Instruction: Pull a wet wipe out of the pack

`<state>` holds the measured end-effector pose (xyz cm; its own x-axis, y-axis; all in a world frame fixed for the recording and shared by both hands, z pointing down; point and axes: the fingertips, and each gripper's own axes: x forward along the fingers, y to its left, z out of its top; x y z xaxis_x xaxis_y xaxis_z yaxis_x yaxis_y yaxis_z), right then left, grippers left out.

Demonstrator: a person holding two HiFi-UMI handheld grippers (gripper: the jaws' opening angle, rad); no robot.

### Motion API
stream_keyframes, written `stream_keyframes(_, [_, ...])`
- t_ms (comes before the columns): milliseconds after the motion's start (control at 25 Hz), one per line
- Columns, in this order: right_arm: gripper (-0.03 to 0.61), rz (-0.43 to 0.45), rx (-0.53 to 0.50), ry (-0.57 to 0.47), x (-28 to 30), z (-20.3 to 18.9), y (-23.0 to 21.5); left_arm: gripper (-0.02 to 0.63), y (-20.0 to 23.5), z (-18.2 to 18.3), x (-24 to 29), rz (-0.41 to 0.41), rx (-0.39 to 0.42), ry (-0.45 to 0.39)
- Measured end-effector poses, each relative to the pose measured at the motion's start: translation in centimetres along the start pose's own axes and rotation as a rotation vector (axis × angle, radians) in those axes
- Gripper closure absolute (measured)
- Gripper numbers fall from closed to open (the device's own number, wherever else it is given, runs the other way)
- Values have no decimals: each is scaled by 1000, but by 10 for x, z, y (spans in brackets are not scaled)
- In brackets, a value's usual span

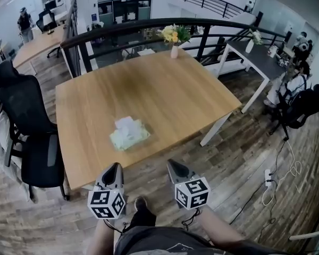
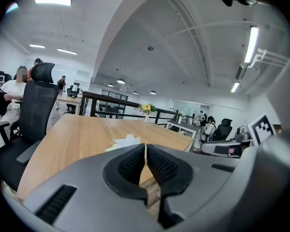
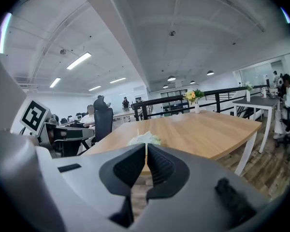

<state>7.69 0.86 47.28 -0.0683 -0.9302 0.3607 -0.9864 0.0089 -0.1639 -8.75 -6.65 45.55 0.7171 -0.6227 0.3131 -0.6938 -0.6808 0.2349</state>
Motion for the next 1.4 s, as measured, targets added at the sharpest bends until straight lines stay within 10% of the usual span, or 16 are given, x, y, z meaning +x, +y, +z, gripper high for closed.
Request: stream_keyframes(1400, [551,-89,-3,58,157,54,-10,589,100,27,127,-124,-25,98])
